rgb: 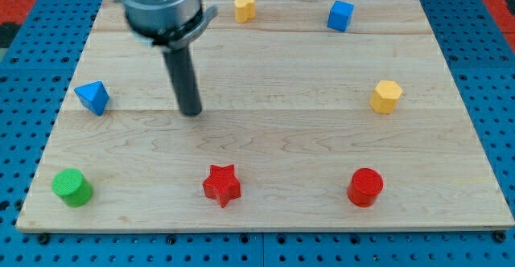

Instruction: Place your arm to the bottom right of the yellow heart

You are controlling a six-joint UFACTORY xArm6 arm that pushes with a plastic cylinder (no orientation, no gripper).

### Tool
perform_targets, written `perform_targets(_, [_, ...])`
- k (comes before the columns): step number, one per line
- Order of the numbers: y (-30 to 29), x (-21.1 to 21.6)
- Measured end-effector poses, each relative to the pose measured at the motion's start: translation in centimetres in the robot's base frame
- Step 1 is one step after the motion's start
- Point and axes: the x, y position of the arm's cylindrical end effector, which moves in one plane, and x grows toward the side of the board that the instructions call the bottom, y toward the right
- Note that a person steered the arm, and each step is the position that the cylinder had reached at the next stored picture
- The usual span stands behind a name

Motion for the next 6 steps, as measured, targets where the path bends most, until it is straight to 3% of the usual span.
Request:
perform_targets(2, [3.7, -8.2])
perform_targets(4, [7.1, -11.3])
perform_targets(5, [11.4, -15.7])
perform_targets(6, [14.7, -16.7])
